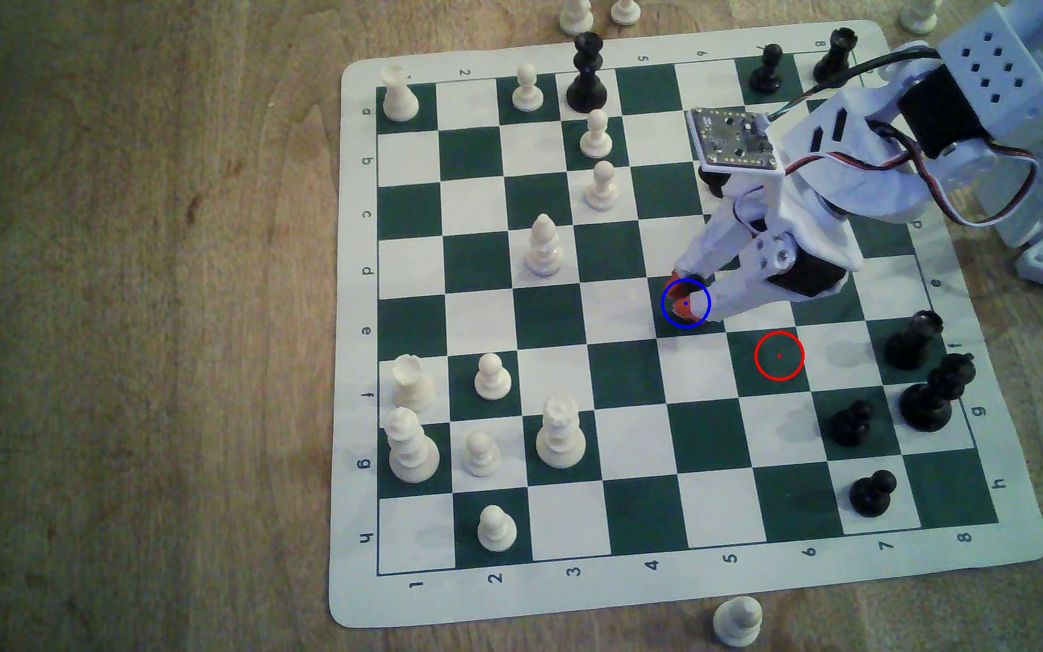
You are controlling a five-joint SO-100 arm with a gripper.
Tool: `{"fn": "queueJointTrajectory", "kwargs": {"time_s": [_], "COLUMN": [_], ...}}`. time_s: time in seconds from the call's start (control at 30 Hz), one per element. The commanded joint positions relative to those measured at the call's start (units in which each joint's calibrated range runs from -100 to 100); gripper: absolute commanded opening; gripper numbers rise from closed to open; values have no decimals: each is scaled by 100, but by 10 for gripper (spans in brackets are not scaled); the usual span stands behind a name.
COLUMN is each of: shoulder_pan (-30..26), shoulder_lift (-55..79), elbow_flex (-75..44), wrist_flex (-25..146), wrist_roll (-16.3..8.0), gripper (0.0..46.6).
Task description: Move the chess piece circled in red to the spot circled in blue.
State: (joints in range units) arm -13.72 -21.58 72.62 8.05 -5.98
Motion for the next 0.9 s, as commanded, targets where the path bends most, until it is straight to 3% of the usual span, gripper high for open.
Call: {"fn": "queueJointTrajectory", "kwargs": {"time_s": [0.0,0.43,0.6,0.63,0.7,0.77,0.87], "shoulder_pan": [46,155,148,148,124,108,101], "shoulder_lift": [-33,78,69,52,44,1,-58], "elbow_flex": [-81,-72,-36,-9,9,64,73], "wrist_flex": [-141,-297,-264,-223,-174,-150,-19], "wrist_roll": [54,63,83,83,88,117,151], "gripper": [3,5,81,159,213,245,254]}}
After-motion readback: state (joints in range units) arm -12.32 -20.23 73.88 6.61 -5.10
